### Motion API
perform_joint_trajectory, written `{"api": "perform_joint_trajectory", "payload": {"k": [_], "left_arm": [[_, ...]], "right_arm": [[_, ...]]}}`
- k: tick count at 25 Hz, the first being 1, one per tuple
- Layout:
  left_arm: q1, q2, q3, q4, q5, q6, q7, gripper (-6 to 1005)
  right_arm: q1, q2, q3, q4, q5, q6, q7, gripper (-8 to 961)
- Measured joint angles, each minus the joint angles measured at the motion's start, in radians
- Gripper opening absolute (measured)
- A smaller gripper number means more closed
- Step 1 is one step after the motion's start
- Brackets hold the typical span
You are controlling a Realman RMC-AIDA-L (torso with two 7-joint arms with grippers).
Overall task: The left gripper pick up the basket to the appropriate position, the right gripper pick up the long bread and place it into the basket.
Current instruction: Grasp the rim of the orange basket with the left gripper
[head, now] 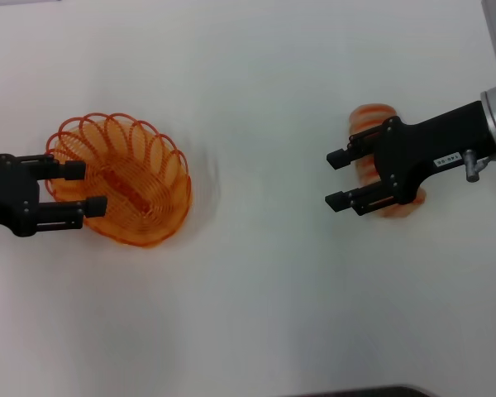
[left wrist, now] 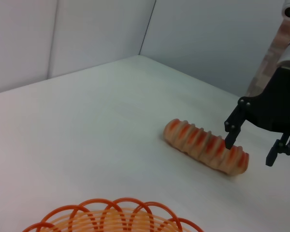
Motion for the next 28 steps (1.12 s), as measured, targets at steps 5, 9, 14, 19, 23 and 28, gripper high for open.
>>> {"api": "perform_joint_trajectory", "payload": {"k": [5,9,14,19,23,28], "left_arm": [[-0.002,0.000,0.000,0.000,0.000,0.001,0.000,729],[-0.002,0.000,0.000,0.000,0.000,0.002,-0.001,729],[-0.003,0.000,-0.006,0.000,0.000,0.002,-0.001,730],[-0.024,0.007,-0.063,0.000,-0.026,0.007,-0.047,730],[-0.050,0.024,-0.101,0.002,-0.069,0.007,-0.102,729],[-0.084,0.030,-0.136,0.035,-0.097,-0.075,-0.210,730]], "right_arm": [[0.000,0.000,-0.003,0.000,-0.001,0.003,0.001,704],[0.001,0.000,-0.003,0.000,-0.002,0.003,0.002,704],[0.001,-0.004,-0.001,0.000,-0.003,0.004,0.003,703],[0.001,-0.002,-0.004,0.000,-0.003,0.019,0.003,703],[0.001,0.000,-0.005,0.004,-0.003,0.023,-0.001,703],[-0.002,0.001,-0.003,0.009,-0.003,0.026,-0.007,703]]}}
